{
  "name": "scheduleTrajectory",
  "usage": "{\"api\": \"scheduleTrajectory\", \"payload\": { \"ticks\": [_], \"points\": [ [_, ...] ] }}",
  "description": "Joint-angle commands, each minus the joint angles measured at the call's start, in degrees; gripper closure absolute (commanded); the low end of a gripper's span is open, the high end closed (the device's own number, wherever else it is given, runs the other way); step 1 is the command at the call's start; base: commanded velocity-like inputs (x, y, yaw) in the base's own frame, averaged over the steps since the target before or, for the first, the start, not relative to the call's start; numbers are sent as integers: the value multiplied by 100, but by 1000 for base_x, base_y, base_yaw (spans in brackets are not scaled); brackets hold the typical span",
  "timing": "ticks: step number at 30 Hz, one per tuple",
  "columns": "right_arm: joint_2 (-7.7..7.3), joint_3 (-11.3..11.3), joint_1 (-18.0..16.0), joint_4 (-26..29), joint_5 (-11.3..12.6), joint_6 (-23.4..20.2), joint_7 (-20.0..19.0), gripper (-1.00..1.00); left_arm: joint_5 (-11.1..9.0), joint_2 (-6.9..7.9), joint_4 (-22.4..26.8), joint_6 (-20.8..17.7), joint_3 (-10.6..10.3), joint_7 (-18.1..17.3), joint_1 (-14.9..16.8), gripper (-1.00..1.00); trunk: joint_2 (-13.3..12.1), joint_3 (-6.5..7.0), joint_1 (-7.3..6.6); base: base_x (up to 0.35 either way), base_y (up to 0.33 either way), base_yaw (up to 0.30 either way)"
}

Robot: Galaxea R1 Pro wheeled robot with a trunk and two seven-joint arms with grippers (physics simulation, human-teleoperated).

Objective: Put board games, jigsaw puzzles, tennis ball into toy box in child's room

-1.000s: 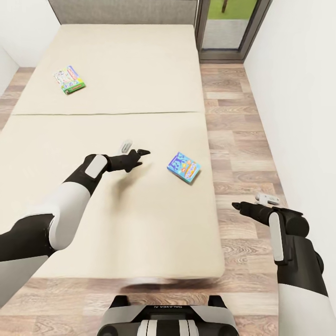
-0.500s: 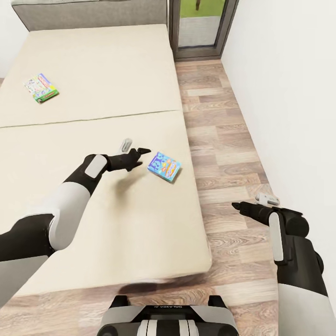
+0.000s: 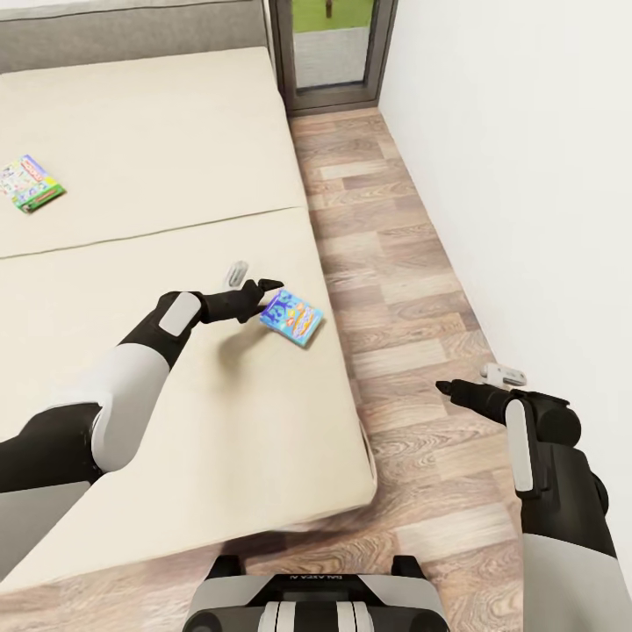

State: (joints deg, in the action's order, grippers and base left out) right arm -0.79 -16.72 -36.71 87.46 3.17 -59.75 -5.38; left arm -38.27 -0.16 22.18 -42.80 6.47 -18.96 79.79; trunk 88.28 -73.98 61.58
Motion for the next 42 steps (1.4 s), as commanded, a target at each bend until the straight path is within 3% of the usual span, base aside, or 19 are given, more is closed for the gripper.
{"api": "scheduleTrajectory", "payload": {
  "ticks": [1,28,42],
  "points": [
    [0,-6,-3,4,22,-25,-7,-100,47,-2,-4,-32,14,6,-2,-100,1,-3,0,0,0,-84],
    [15,1,-3,0,18,-25,-7,-100,55,28,-12,-26,21,2,-33,-100,1,-3,0,0,0,-21],
    [18,2,-3,0,17,-25,-7,-100,52,34,-12,-26,21,-1,-48,-100,1,-3,0,0,0,-133]
  ]
}}
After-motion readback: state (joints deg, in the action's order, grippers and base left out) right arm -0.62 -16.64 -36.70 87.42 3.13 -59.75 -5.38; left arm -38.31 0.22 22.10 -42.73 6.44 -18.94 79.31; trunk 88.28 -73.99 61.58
